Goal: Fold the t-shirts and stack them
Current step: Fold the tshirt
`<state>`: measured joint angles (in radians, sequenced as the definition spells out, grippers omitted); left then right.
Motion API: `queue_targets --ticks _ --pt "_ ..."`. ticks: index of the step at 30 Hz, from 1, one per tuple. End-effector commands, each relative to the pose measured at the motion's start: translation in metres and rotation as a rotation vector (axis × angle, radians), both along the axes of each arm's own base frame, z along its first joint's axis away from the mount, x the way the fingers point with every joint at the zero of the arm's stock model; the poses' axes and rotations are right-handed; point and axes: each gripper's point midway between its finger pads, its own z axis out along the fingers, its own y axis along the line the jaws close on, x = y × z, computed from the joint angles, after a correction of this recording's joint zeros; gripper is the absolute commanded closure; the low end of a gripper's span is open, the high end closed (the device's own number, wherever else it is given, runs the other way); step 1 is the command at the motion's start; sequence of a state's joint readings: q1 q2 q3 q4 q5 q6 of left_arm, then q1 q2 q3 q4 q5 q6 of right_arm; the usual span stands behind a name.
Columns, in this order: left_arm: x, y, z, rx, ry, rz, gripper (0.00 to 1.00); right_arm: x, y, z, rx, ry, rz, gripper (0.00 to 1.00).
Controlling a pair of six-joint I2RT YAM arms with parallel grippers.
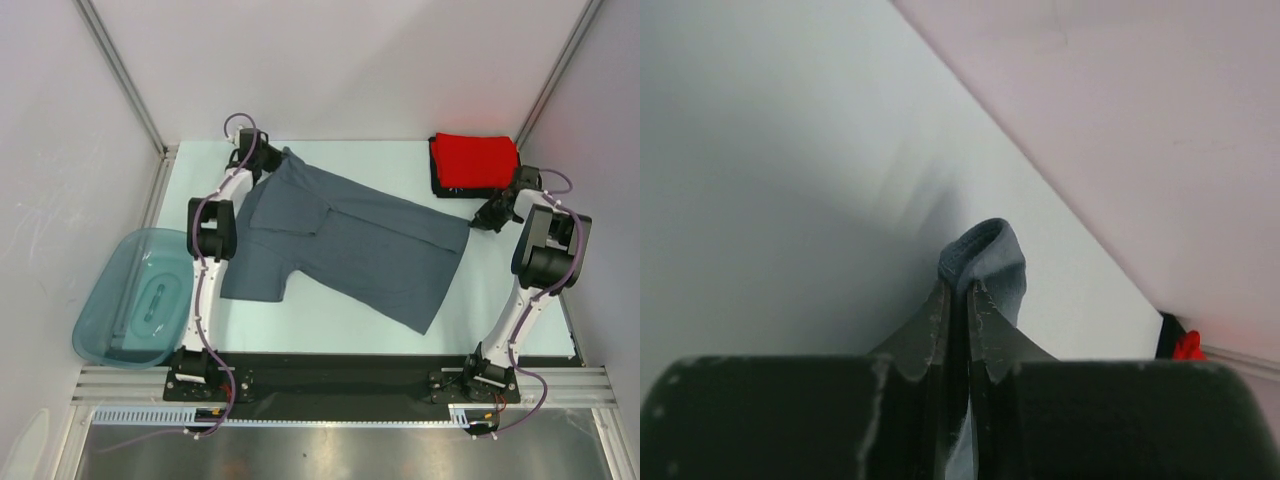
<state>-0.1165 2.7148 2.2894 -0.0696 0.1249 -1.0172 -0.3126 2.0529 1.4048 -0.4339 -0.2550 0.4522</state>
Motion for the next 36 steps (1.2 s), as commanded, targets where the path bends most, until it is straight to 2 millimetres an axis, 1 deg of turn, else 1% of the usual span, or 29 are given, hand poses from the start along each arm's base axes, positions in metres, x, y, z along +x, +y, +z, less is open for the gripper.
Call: queue_targets --ticks 1,3,4,5,7,8,9,11,12,13,14,15,16,18,19,20,21,22,23,24,25,26,27,29,30,32,33,35,36 --pt "0.027 0.005 0.048 -0.040 -0.135 0.075 0.89 0.010 -0.035 -0.006 -0.096 -0.003 -0.050 1.00" --pt "0.029 0.009 0.053 -0.045 -0.143 0.092 0.83 0.015 -0.036 -0.008 -0.072 -0.015 -0.038 1.00" --pt "0.029 0.009 0.054 -0.045 -0.144 0.092 0.82 0.027 -0.036 0.002 -0.056 -0.049 -0.027 1.00" --pt "0.029 0.011 0.055 -0.041 -0.142 0.092 0.77 0.024 -0.033 -0.006 -0.035 -0.011 -0.027 0.99" --pt "0.024 0.013 0.060 -0.017 -0.122 0.083 0.70 0.025 -0.029 -0.001 -0.022 0.000 -0.020 0.88" --pt "0.022 0.014 0.063 0.004 -0.118 0.075 0.60 0.028 -0.031 0.005 -0.029 -0.004 -0.025 0.83" --pt "0.017 0.017 0.070 0.052 -0.109 0.054 0.57 0.029 -0.028 0.011 -0.032 -0.005 -0.025 0.75" --pt "0.009 0.022 0.079 0.139 -0.104 0.018 0.54 0.022 -0.028 0.016 -0.041 0.020 -0.042 0.68" --pt "-0.002 0.029 0.072 0.180 -0.050 0.012 0.51 0.020 -0.029 0.027 -0.054 0.012 -0.058 0.63" --pt "-0.009 0.032 0.096 0.211 -0.070 0.005 0.48 0.015 -0.029 0.031 -0.055 0.023 -0.063 0.61" --pt "-0.015 0.039 0.106 0.266 -0.079 -0.015 0.47 0.010 -0.028 0.034 -0.059 0.030 -0.070 0.59" --pt "-0.027 0.044 0.098 0.299 -0.035 -0.028 0.46 0.008 -0.030 0.049 -0.076 0.009 -0.082 0.57" --pt "-0.036 0.048 0.130 0.329 -0.068 -0.029 0.45 0.002 -0.027 0.054 -0.077 0.023 -0.088 0.57" --pt "-0.057 0.061 0.131 0.439 -0.011 -0.050 0.38 -0.009 -0.026 0.065 -0.108 0.027 -0.101 0.53" --pt "-0.067 0.067 0.141 0.478 0.003 -0.049 0.36 -0.013 -0.022 0.084 -0.132 -0.002 -0.104 0.52" --pt "-0.079 0.075 0.162 0.523 0.002 -0.044 0.36 -0.016 -0.020 0.092 -0.145 -0.015 -0.109 0.51" --pt "-0.105 0.088 0.170 0.574 0.069 -0.024 0.35 -0.019 -0.010 0.103 -0.143 -0.043 -0.098 0.51" --pt "-0.114 0.091 0.152 0.587 0.132 -0.029 0.35 -0.021 -0.005 0.109 -0.149 -0.053 -0.089 0.51" --pt "-0.134 0.095 0.173 0.615 0.128 -0.033 0.35 -0.022 0.003 0.112 -0.150 -0.065 -0.075 0.51" --pt "-0.155 0.100 0.149 0.636 0.199 -0.053 0.35 -0.022 0.014 0.119 -0.131 -0.089 -0.050 0.51" --pt "-0.169 0.100 0.145 0.640 0.218 -0.070 0.35 -0.025 0.025 0.126 -0.118 -0.116 -0.032 0.51" --pt "-0.189 0.102 0.165 0.651 0.195 -0.073 0.36 -0.024 0.052 0.131 -0.105 -0.135 0.028 0.51" --pt "-0.217 0.105 0.134 0.661 0.281 -0.103 0.36 -0.025 0.070 0.135 -0.083 -0.152 0.075 0.51" --pt "-0.252 0.107 0.123 0.665 0.321 -0.129 0.37 -0.033 0.119 0.142 -0.071 -0.186 0.215 0.51" --pt "-0.286 0.110 0.111 0.663 0.361 -0.145 0.37 -0.038 0.134 0.145 -0.063 -0.193 0.259 0.51" --pt "-0.317 0.112 0.097 0.666 0.400 -0.168 0.38 -0.055 0.171 0.146 -0.051 -0.212 0.372 0.50" --pt "-0.344 0.114 0.090 0.663 0.418 -0.172 0.39 -0.066 0.197 0.147 -0.036 -0.220 0.453 0.50" --pt "-0.366 0.107 0.082 0.620 0.420 -0.198 0.40 -0.086 0.217 0.137 -0.020 -0.200 0.520 0.50" --pt "-0.385 0.106 0.066 0.609 0.459 -0.216 0.40 -0.097 0.232 0.142 -0.005 -0.219 0.567 0.50"
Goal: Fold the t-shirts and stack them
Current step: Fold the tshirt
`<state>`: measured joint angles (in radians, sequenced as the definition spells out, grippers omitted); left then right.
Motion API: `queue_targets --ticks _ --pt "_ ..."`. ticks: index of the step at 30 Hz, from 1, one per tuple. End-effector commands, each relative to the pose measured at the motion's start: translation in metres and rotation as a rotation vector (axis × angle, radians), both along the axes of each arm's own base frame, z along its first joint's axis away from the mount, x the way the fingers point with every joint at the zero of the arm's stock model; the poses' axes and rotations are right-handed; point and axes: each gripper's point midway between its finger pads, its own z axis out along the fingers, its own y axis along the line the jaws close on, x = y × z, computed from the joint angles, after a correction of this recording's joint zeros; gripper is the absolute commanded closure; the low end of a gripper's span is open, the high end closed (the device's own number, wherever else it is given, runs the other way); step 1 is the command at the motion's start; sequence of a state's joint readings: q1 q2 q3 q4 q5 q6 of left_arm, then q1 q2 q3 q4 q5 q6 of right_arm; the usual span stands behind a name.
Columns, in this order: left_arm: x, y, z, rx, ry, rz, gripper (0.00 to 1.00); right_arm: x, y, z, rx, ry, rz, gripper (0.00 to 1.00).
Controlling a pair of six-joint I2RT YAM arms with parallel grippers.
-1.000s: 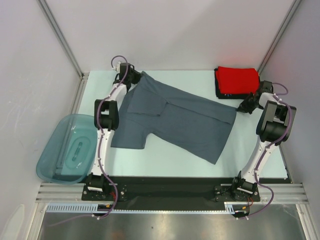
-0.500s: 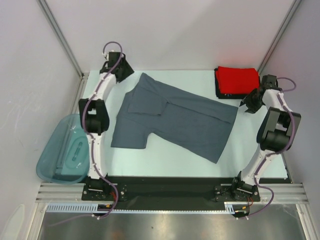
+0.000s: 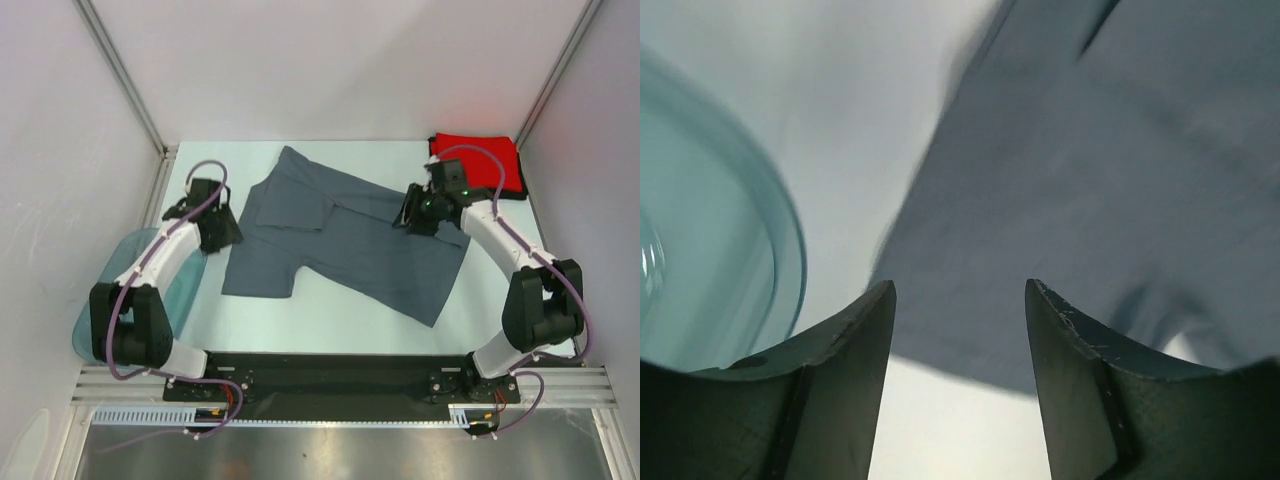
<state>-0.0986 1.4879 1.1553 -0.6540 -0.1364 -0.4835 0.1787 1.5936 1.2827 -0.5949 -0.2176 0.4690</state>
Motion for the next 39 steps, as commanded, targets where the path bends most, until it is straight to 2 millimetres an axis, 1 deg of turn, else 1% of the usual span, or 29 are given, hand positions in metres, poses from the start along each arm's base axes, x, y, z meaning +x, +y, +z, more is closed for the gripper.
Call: queue_targets --ticks 1,2,3,4,5,6,8,9,12,13,15,17,19,23,24,28,33,38,39 --pt "-0.048 -0.005 -0.014 -0.029 0.047 -0.043 0.41 -0.034 0.032 0.012 0.031 -0.037 0.139 0.50" --pt "-0.056 -0.009 -0.020 -0.051 0.061 -0.033 0.41 -0.040 0.036 0.009 0.036 -0.028 0.152 0.50" --pt "-0.073 -0.009 -0.034 -0.058 0.107 -0.024 0.40 -0.052 0.039 0.000 0.041 -0.005 0.168 0.50" --pt "-0.080 -0.010 -0.035 -0.065 0.103 -0.015 0.41 -0.059 0.047 -0.003 0.051 0.001 0.190 0.50" --pt "-0.087 -0.007 -0.041 -0.059 0.119 0.025 0.41 -0.064 0.049 -0.005 0.057 0.009 0.199 0.51" --pt "-0.099 -0.003 -0.051 -0.048 0.149 0.047 0.40 -0.072 0.050 -0.014 0.059 0.035 0.207 0.51" --pt "-0.104 0.000 -0.056 -0.040 0.162 0.074 0.41 -0.081 0.055 -0.016 0.069 0.039 0.223 0.52" --pt "-0.109 0.005 -0.063 -0.020 0.179 0.095 0.40 -0.083 0.056 -0.016 0.074 0.040 0.226 0.52" --pt "-0.108 0.009 -0.078 0.002 0.204 0.113 0.43 -0.093 0.059 -0.018 0.087 0.040 0.236 0.52" --pt "-0.109 0.011 -0.081 0.015 0.213 0.125 0.46 -0.097 0.059 -0.021 0.086 0.052 0.236 0.53" --pt "-0.107 0.014 -0.087 0.026 0.210 0.148 0.48 -0.100 0.058 -0.017 0.090 0.040 0.239 0.53" --pt "-0.101 0.016 -0.088 0.034 0.181 0.166 0.57 -0.107 0.055 -0.016 0.086 0.032 0.239 0.53" --pt "-0.101 0.019 -0.091 0.037 0.174 0.185 0.61 -0.111 0.052 -0.016 0.083 0.031 0.236 0.53" --pt "-0.102 0.017 -0.097 0.028 0.183 0.196 0.62 -0.125 0.048 -0.018 0.082 0.034 0.245 0.53" --pt "-0.103 0.018 -0.098 0.029 0.187 0.200 0.61 -0.127 0.047 -0.020 0.081 0.036 0.245 0.53" --pt "-0.106 0.019 -0.101 0.030 0.190 0.215 0.54 -0.133 0.045 -0.022 0.089 0.041 0.247 0.54" --pt "-0.109 0.023 -0.110 0.054 0.210 0.230 0.54 -0.135 0.042 -0.025 0.093 0.045 0.249 0.54" --pt "-0.108 0.022 -0.123 0.050 0.235 0.228 0.64 -0.137 0.039 -0.028 0.091 0.055 0.256 0.55" --pt "-0.110 0.021 -0.127 0.051 0.250 0.228 0.69 -0.137 0.039 -0.029 0.090 0.057 0.254 0.55"
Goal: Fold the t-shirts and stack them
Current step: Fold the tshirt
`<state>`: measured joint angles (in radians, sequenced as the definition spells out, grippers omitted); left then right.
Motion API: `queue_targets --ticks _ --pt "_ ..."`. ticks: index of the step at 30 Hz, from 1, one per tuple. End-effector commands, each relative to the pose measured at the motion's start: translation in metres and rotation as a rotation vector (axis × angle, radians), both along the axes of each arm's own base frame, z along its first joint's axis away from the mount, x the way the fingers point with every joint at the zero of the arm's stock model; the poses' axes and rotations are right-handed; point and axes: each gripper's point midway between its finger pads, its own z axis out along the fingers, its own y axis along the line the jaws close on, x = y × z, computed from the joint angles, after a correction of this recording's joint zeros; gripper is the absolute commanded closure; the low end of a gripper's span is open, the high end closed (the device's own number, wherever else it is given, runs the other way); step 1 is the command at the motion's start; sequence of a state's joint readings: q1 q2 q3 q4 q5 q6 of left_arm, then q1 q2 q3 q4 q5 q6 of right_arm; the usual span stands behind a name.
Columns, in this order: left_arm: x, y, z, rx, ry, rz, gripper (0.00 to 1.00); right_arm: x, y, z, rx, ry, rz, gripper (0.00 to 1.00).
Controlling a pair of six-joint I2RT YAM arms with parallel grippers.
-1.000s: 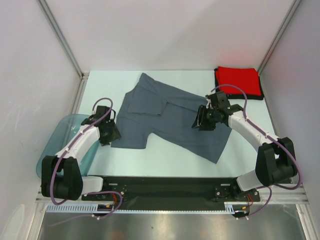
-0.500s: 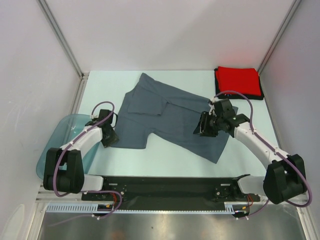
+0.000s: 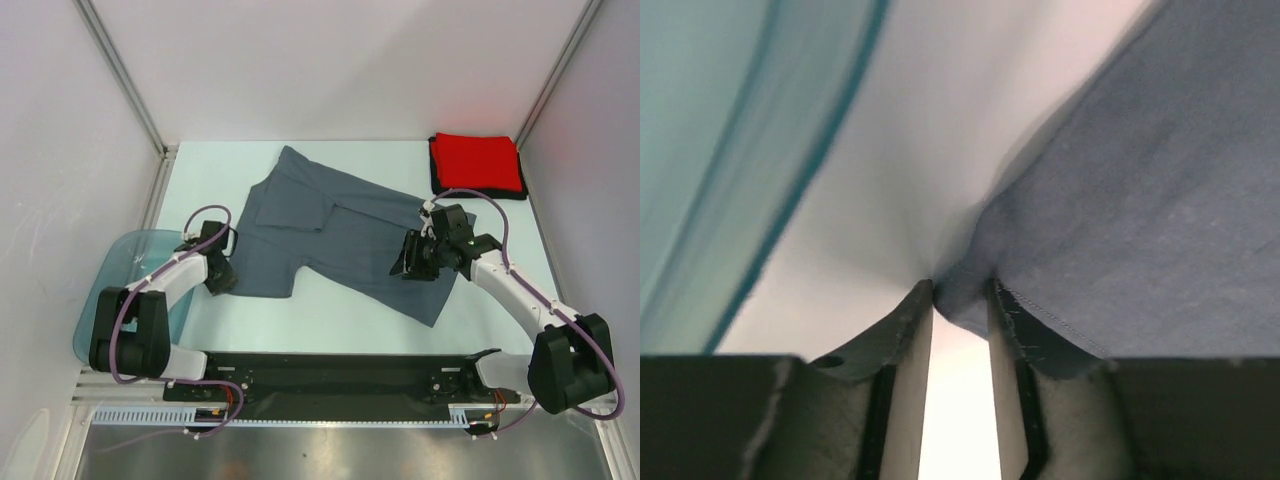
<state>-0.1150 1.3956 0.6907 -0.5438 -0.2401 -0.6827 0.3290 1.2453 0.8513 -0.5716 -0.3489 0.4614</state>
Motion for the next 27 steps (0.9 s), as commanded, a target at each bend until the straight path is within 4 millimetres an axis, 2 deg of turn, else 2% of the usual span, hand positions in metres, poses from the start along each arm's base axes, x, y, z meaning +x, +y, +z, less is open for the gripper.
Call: queue_targets --ticks 1,2,4,5,6,8,10,14,17,22,25,27 --pt "-0.001 0.003 -0.015 0.021 0.027 0.021 0.73 -0.004 -0.001 0.004 0.007 -0.018 0.021 0.55" --pt "-0.001 0.003 -0.016 0.021 0.028 0.018 0.78 -0.004 -0.002 0.003 0.005 -0.016 0.020 0.55" --pt "0.002 0.000 -0.013 0.007 0.020 0.001 0.96 -0.005 -0.005 -0.003 -0.015 0.002 0.006 0.53" --pt "0.006 -0.001 -0.008 0.001 0.010 -0.006 0.99 -0.010 -0.008 -0.013 -0.035 0.051 -0.001 0.52" --pt "0.007 -0.004 -0.005 -0.008 0.006 -0.015 1.00 -0.012 -0.011 -0.019 -0.056 0.084 -0.011 0.52" --pt "0.012 -0.011 0.012 -0.043 -0.029 -0.029 1.00 -0.025 -0.025 -0.043 -0.146 0.198 -0.035 0.52" --pt "0.017 -0.021 0.030 -0.080 -0.077 -0.056 0.99 -0.035 -0.036 -0.057 -0.228 0.258 -0.034 0.53" --pt "0.033 -0.031 0.069 -0.117 -0.180 -0.090 1.00 -0.056 -0.044 -0.065 -0.334 0.295 -0.011 0.56" --pt "0.040 -0.036 0.086 -0.136 -0.225 -0.118 1.00 -0.065 -0.050 -0.069 -0.432 0.295 -0.027 0.54" --pt "0.047 -0.039 0.091 -0.139 -0.220 -0.153 1.00 -0.078 -0.064 -0.084 -0.543 0.344 -0.078 0.53" --pt "0.049 -0.043 0.087 -0.151 -0.195 -0.174 1.00 -0.075 -0.076 -0.085 -0.621 0.314 -0.136 0.54" --pt "0.053 -0.046 0.087 -0.160 -0.187 -0.186 1.00 -0.075 -0.077 -0.084 -0.626 0.304 -0.168 0.55"
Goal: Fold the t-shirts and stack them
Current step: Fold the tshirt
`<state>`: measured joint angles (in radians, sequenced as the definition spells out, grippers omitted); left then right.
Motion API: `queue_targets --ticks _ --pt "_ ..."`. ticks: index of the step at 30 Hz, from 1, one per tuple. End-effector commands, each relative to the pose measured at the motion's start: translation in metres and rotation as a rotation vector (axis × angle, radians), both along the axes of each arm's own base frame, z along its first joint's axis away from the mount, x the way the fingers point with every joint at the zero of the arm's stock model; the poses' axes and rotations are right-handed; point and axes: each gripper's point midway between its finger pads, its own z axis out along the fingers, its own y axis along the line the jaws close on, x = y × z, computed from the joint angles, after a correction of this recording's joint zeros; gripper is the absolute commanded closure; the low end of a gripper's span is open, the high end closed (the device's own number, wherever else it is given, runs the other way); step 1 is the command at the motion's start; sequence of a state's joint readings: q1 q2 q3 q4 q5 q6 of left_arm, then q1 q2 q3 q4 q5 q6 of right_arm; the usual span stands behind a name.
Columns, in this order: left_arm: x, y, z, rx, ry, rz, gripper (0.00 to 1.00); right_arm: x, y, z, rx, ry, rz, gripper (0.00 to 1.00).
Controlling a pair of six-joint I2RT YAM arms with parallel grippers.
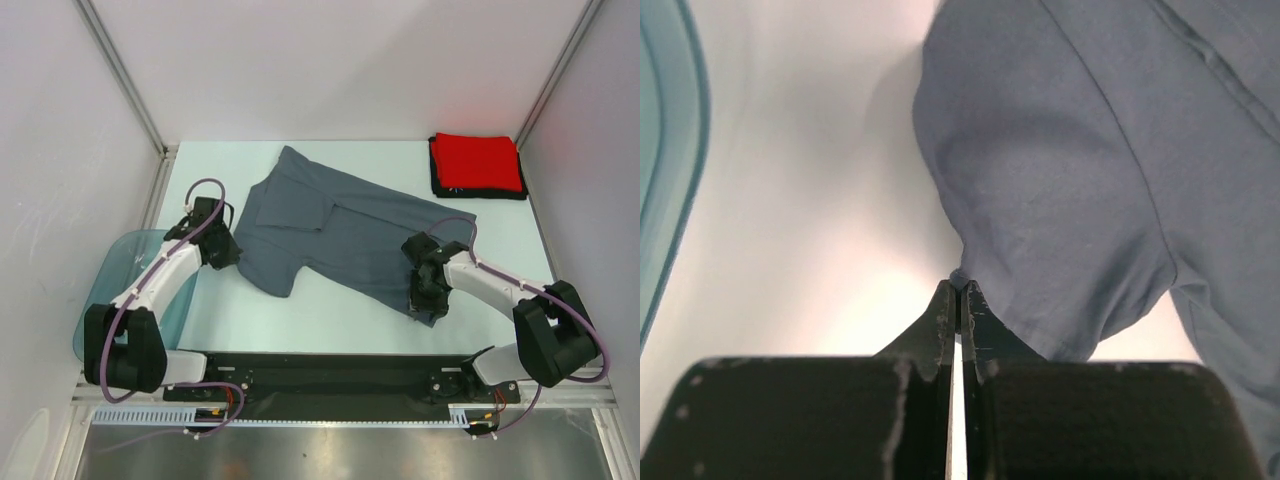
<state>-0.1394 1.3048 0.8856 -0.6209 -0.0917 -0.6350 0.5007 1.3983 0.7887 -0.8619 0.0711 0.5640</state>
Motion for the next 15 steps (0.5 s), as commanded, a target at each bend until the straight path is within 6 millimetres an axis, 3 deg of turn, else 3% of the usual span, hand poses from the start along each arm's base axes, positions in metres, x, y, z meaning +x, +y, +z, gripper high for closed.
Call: queue_targets --ticks 1,15 --pt "0.009 -0.009 0.009 -0.016 -0.004 -0.063 1.00 0.000 -0.017 0.000 -0.104 -0.037 -0.071 0.56" --pt "0.015 -0.012 0.014 -0.014 -0.003 -0.103 1.00 -0.007 -0.022 -0.022 -0.138 -0.007 -0.133 0.65"
